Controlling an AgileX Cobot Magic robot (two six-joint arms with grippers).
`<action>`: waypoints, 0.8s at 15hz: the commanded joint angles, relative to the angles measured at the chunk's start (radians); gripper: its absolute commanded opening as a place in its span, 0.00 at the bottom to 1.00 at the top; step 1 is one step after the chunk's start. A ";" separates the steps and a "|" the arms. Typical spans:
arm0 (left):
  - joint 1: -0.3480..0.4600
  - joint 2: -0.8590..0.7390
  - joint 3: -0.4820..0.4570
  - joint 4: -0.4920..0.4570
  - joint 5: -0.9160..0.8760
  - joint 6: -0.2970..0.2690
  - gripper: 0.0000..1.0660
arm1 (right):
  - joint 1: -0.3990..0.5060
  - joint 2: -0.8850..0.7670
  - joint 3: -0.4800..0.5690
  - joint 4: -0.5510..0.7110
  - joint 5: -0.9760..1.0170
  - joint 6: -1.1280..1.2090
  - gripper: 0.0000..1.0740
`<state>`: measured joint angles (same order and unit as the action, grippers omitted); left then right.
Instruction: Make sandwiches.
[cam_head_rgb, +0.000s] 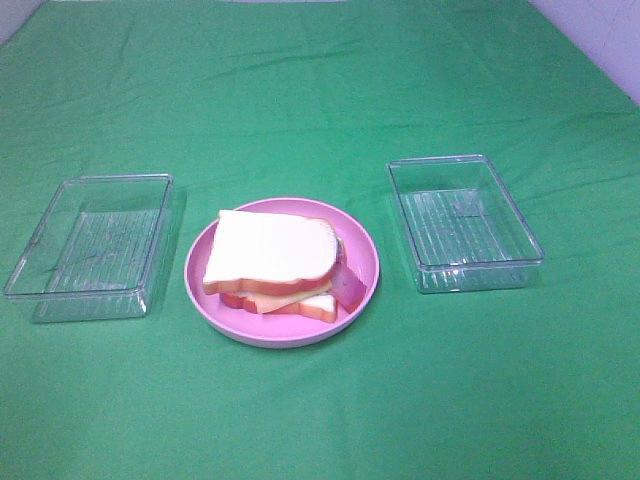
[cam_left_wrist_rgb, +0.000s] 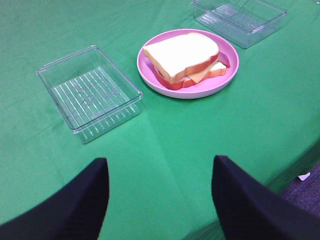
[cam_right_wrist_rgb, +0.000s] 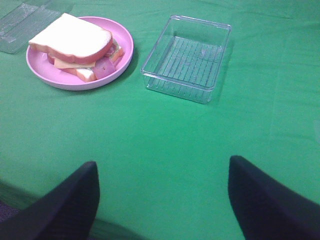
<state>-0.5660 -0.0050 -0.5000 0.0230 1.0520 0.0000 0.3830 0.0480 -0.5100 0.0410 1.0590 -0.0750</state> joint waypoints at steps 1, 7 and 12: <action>-0.002 -0.020 0.002 -0.003 -0.009 0.000 0.55 | 0.002 -0.009 0.006 -0.002 0.000 -0.013 0.64; 0.309 -0.020 0.002 -0.003 -0.009 0.000 0.55 | -0.254 -0.011 0.006 -0.001 0.000 -0.009 0.64; 0.524 -0.020 0.002 -0.003 -0.009 0.000 0.55 | -0.411 -0.024 0.006 0.004 0.000 -0.008 0.64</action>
<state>-0.0500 -0.0050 -0.5000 0.0230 1.0520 0.0000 -0.0160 0.0370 -0.5100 0.0420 1.0590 -0.0750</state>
